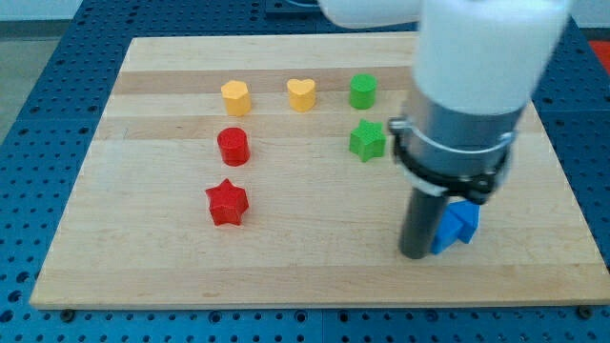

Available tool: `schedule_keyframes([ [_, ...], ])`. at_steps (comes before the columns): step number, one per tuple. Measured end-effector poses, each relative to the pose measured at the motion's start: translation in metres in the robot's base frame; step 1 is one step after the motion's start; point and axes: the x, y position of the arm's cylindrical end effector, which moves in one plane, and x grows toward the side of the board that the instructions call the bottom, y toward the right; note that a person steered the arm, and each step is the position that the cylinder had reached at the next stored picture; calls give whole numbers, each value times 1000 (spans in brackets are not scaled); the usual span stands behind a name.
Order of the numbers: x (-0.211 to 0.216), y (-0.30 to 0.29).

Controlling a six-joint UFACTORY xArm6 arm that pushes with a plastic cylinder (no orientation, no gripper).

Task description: Separate the blue cube from the triangle

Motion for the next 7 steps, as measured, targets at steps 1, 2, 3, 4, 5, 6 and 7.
schedule_keyframes([
  [1,1,33],
  [2,0,34],
  [3,0,34],
  [4,0,56],
  [5,15,67],
  [6,8,72],
  [7,-23,72],
])
